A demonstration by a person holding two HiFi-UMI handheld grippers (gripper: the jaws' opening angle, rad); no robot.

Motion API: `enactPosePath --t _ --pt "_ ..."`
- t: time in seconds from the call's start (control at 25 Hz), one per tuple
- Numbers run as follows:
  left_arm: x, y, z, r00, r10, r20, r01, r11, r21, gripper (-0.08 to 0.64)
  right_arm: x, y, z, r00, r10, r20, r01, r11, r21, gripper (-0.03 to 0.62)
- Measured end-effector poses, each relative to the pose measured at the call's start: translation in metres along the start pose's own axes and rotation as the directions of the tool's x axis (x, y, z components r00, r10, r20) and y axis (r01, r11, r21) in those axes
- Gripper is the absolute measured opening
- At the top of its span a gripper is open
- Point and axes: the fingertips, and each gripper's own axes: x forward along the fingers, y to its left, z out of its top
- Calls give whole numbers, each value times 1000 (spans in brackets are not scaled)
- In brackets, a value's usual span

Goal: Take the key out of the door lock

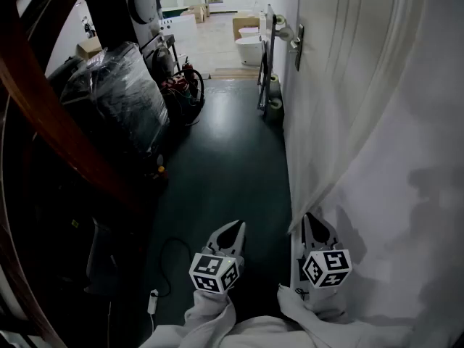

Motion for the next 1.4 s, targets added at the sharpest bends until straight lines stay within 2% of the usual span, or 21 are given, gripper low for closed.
enactPosePath --t 0.32,0.84,1.16,1.4 --pt "-2 -5 -2 1000 5 -3 -5 1000 -2 14 -2 -3 -5 1000 -15 -16 16 1000 21 52" --pt "7 -4 -1 1000 -5 -9 5 999 -37 14 10 0 -11 999 9 -31 -8 999 45 52" --pt "42 7 10 1000 -27 -8 27 999 -22 14 35 -15 -6 1000 -1 -25 3 998 62 52" --pt "82 32 20 999 -32 -8 31 999 -21 14 79 -28 0 1000 -2 -27 4 998 59 52"
